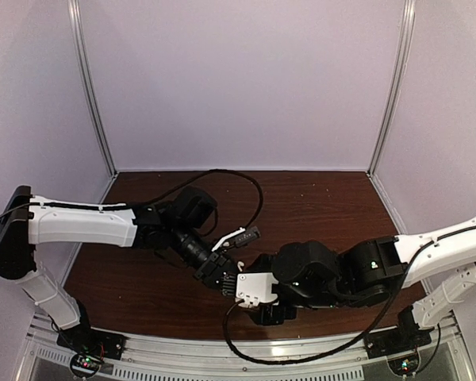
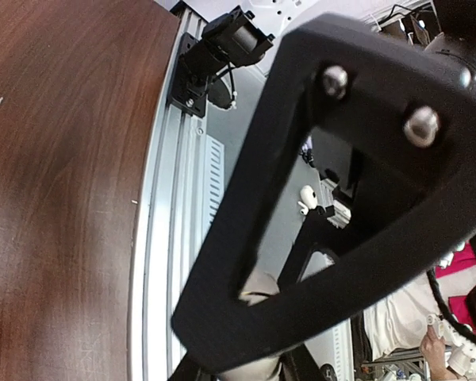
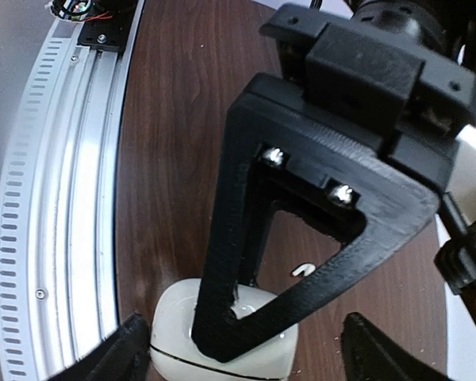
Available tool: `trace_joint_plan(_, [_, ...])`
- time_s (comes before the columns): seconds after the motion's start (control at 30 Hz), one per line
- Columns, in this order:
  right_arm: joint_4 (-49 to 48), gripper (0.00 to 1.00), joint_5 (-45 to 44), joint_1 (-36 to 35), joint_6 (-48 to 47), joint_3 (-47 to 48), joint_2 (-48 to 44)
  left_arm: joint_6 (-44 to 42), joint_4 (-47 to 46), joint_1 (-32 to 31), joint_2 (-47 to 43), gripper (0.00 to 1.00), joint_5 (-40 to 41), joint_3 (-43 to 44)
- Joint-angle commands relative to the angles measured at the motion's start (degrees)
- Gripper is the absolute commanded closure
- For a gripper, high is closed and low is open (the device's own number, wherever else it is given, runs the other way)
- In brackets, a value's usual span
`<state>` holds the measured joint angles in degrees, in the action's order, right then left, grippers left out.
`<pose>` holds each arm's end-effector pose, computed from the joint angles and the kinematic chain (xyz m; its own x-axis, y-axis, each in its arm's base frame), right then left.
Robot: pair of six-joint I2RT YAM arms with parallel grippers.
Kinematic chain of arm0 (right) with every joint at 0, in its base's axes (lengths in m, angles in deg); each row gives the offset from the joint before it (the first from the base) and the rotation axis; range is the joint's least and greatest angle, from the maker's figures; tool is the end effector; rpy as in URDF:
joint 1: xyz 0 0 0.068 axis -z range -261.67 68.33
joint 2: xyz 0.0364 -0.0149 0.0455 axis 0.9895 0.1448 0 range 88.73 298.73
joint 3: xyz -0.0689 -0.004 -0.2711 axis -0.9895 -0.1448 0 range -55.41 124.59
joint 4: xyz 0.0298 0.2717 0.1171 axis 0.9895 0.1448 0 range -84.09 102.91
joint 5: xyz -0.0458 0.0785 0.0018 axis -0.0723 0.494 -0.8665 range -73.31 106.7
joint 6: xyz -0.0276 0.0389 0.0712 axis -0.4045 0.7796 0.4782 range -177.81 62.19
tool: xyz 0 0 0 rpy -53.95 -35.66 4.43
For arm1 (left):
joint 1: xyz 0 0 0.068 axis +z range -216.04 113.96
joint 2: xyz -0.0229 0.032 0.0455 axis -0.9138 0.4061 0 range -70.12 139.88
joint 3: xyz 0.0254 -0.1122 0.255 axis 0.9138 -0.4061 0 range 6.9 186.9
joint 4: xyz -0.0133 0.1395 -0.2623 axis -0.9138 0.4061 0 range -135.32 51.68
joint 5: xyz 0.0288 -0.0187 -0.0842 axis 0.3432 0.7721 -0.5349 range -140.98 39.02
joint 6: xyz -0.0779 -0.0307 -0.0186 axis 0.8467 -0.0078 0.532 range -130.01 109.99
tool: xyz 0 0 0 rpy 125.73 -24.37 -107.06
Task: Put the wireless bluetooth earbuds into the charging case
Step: Pass from the right arm to the left, then pass from the left arm to the right
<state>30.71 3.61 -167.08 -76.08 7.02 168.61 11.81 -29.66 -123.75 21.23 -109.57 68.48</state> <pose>0.0466 0.3670 0.2537 0.2490 -0.7132 -0.6552 -0.9261 0.0227 -0.3766 0.1492 -0.3569 0.2154 -0.6359 0.6439 -0.4255 0.5646 0.0123 -0.8253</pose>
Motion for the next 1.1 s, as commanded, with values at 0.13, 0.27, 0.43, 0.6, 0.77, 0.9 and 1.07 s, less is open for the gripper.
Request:
trace_joint_plan(0.13, [-12.4,0.00,-6.3,0.4,4.8,-6.0,-13.2,4.1,-13.0,1.7,-6.5,0.91,4.0,-1.6])
trace_joint_plan(0.27, [-21.5,0.00,-8.8,0.5,7.3,-12.3,-21.1,8.3,-23.6,4.7,-11.2,0.92,6.8,-3.9])
trace_joint_plan(0.43, [-30.1,0.00,-7.5,1.8,12.2,-18.2,-28.2,10.9,-38.5,5.7,-17.3,0.92,15.1,-6.8])
trace_joint_plan(0.6, [-30.2,0.10,2.4,8.1,21.0,-16.9,-26.7,12.8,-53.1,5.7,-20.7,0.94,22.6,-11.5])
trace_joint_plan(0.77, [-34.4,0.27,20.5,17.3,28.1,-16.2,-23.7,12.9,-59.1,5.5,-19.9,0.95,23.3,-12.9])
trace_joint_plan(0.9, [-37.9,0.37,29.2,21.6,30.3,-14.5,-20.6,13.2,-64.0,4.7,-19.3,0.96,24.1,-14.7])
trace_joint_plan(1.07, [-43.3,0.44,36.5,21.9,30.7,-11.6,-14.9,15.7,-72.3,3.5,-17.1,0.97,24.6,-16.7])
